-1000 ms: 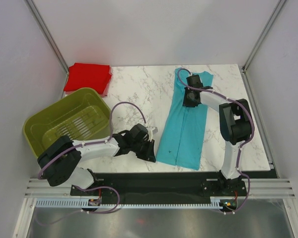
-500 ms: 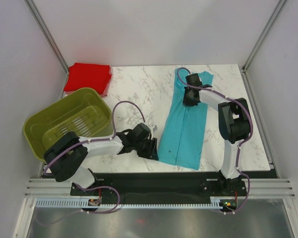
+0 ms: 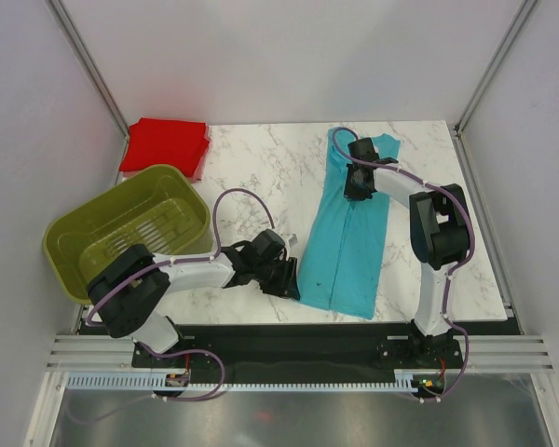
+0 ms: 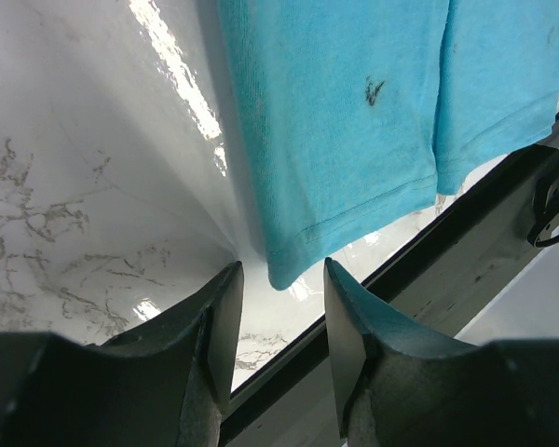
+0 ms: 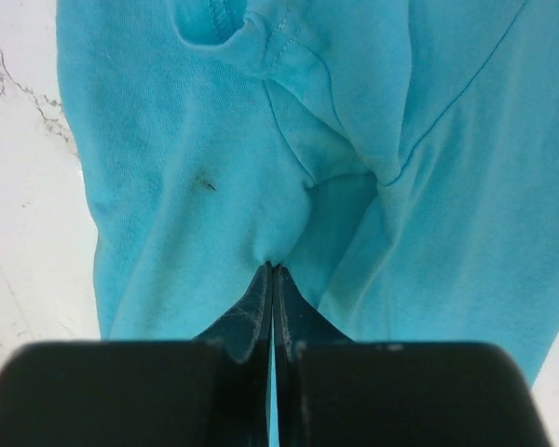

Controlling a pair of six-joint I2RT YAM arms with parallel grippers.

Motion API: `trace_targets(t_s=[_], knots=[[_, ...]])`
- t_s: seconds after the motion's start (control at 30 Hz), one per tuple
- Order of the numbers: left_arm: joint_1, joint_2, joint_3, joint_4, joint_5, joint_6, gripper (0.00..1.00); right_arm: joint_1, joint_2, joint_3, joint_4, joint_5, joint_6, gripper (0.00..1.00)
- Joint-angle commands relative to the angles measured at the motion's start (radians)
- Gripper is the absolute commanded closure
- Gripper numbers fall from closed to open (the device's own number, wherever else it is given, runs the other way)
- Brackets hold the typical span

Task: Fold and stack the t-shirts
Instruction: Fold the tshirt

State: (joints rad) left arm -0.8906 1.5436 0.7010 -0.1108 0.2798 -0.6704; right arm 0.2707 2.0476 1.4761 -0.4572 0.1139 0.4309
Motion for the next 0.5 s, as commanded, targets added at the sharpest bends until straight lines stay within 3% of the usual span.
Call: trace_targets(t_s=[0.0,0.1,0.17,0.3,0.33,0.47], knots=[[0.001,-0.007,0.017,0.011,-0.021,-0.02,0.52,-0.004,-0.017,0.038,-0.008,0.007,-0.003,1.0],[0.001,0.004,0.015,0.01,-0.024,-0.018,0.52,-0.004,-0.024,0.039,-0.006,0.006,0.002,1.0],[0.001,0.015,0.017,0.011,-0.022,-0.015,0.6,-0.004,-0.03,0.041,-0.006,0.012,0.005,1.0],[0.001,0.023,0.015,0.011,-0.002,-0.017,0.87,-0.004,-0.03,0.046,-0.029,0.046,0.009,1.0],[-0.001,0.021,0.015,0.011,0.002,-0.017,0.97,-0.004,-0.029,0.044,-0.037,0.061,0.009,1.0],[0.001,-0.002,0.006,0.01,0.018,-0.026,0.98,-0.004,-0.02,0.036,-0.041,0.076,0.009,1.0]])
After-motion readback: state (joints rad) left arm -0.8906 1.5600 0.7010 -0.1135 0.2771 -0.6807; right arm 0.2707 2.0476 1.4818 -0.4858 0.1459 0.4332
